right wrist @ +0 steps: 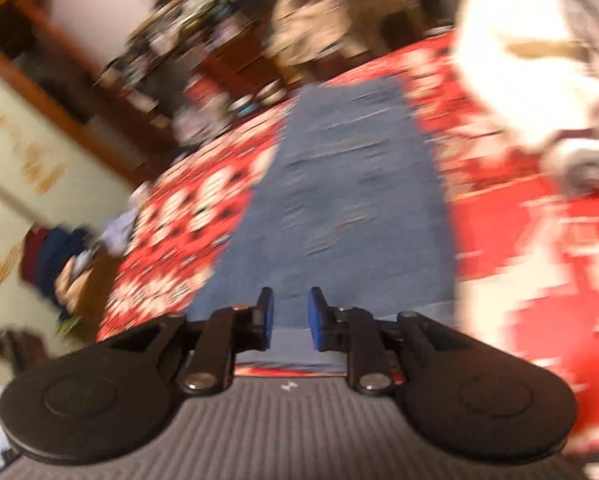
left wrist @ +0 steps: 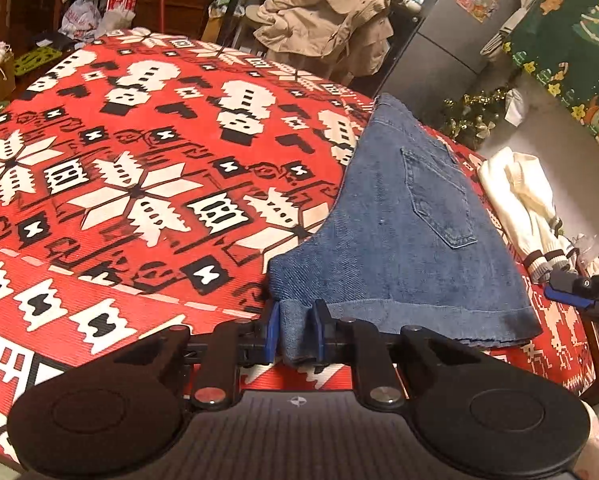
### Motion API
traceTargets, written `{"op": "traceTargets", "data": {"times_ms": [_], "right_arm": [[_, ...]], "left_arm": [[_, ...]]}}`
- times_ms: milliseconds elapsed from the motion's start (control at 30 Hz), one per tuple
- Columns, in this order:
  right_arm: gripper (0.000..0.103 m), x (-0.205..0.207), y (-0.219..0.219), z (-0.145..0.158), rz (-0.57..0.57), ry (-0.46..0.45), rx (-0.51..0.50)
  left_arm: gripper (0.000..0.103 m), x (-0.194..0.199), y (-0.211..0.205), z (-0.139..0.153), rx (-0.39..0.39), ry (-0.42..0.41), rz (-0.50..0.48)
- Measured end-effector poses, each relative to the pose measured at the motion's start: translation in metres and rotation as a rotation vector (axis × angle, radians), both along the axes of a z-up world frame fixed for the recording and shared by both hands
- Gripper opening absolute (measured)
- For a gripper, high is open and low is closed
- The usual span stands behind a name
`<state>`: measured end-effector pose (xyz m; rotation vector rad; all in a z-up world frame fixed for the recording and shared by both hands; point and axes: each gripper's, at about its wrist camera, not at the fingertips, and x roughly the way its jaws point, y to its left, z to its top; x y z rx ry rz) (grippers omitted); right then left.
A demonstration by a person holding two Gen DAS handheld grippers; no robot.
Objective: Fold clothes
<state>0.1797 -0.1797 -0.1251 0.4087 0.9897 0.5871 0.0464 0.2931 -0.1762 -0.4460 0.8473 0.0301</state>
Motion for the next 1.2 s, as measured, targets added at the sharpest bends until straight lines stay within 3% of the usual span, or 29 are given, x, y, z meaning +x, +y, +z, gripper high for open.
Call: {"op": "traceTargets", "data": {"times_ms": [133,267,367,433,600,767,867,933,1033,1100,1167,1200], "right_arm": [[0.032,0.012,-0.051,-0.017,-0.110,0.052,-0.058],[0.032,0.017,-0.065,-0.040,-0.132,0.124,-0.041],[0.032,0.018,-0.056,-0.048,-0.120,0.127,-0.043],[0.009,0.018,-0.048,-0.053,-0.121,0.109,-0.091],[0.004,0.004,-0.043,-0.042,-0.113,0.044,-0.152],[0.001,0.006,-0.057,-0.055,-0.158,0.098,-0.104],[0.000,0.002,-0.061,-0.055,-0.167,0.073,-0.178],[0.001,-0.003,-0.067,-0.052,-0.167,0.068,-0.163],[0.007,-0.010,-0.071,-0.038,-0.143,0.019,-0.156],[0.011,-0.016,-0.067,-0.023,-0.110,-0.027,-0.167],[0.018,-0.023,-0.061,-0.010,-0.079,-0.082,-0.196],[0.029,-0.028,-0.058,-0.004,-0.067,-0.107,-0.207]], "left_arm": [[0.021,-0.001,0.003,-0.003,-0.030,-0.001,0.021],[0.022,0.002,0.002,-0.003,-0.017,0.007,0.025],[0.022,0.004,0.001,-0.002,-0.008,0.014,0.028],[0.018,0.005,-0.002,-0.001,0.012,0.013,0.024],[0.017,0.005,-0.007,-0.001,0.056,0.009,0.010],[0.018,0.005,-0.003,-0.002,0.046,0.010,0.008],[0.018,0.002,-0.001,0.001,0.037,0.003,0.006],[0.019,-0.001,-0.001,0.007,0.051,-0.016,0.012],[0.040,-0.008,-0.008,0.022,0.137,-0.070,0.011],[0.068,-0.014,-0.016,0.035,0.196,-0.121,0.010],[0.081,-0.019,-0.025,0.048,0.239,-0.166,0.015],[0.089,-0.020,-0.031,0.054,0.271,-0.177,0.018]]}}
